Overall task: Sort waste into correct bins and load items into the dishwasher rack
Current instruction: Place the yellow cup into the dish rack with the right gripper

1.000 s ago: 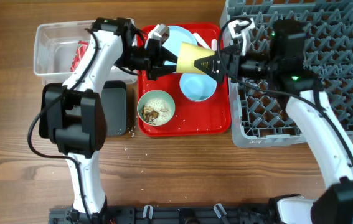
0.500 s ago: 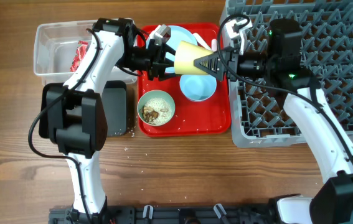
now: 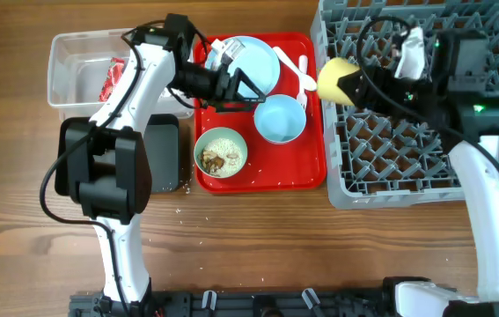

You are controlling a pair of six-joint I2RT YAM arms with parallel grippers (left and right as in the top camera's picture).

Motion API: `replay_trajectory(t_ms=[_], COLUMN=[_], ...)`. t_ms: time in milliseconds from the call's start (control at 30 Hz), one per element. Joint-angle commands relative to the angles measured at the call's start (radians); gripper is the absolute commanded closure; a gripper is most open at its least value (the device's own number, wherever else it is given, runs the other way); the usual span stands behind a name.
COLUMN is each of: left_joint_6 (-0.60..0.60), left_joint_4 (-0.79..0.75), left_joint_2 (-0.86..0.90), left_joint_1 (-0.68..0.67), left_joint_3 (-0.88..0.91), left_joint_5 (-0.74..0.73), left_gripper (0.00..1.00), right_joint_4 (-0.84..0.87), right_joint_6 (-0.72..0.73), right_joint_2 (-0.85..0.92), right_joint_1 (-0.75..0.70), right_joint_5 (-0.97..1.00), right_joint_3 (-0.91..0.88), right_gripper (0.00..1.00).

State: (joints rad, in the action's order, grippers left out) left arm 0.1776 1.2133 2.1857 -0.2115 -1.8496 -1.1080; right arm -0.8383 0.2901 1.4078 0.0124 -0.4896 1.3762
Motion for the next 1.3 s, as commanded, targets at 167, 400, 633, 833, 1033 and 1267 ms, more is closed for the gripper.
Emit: replay_trajectory(t_ms=[167,400,633,833,1033,1267], left_joint_6=[-0.275,-0.369,-0.369,-0.369,-0.369,-0.369], left_joint_4=[-0.049,-0.062,-0.062,-0.062,-0.058,-0.051], left_joint_2=[-0.146,-0.234,-0.233,-0.233,-0.233,-0.233], left_joint_1=[0.002,0.002,-0.011,-0.022,-0.022,-0.023], left_joint_3=[-0.062,-0.062,-0.062,-0.062,-0.062,-0.062], left_joint_5=[0.738,0.932,0.935,0.935,0.935,0.935], left_gripper=[0.28,0.25,0.26,0.26,0.26,0.23], right_joint_4=[-0.150,-0.434,-0.616,-0.565,-0.475,-0.430], right_joint_6=[0.015,0.032,0.062,0.107,0.132,0.128], right_joint_2=[0.050,0.138,0.173,0.174,0.175,0.184], right_joint_1=[0.036,0.036,0.037,0.086,0.089,0.089], right_joint_5=[0.407,0.450,0.459,0.467,0.470,0.467], right_joint_3=[0.185,0.220,0.178,0.042,-0.066,-0.094], right_gripper=[0.51,0.48,0.45,0.45,0.44,0.06])
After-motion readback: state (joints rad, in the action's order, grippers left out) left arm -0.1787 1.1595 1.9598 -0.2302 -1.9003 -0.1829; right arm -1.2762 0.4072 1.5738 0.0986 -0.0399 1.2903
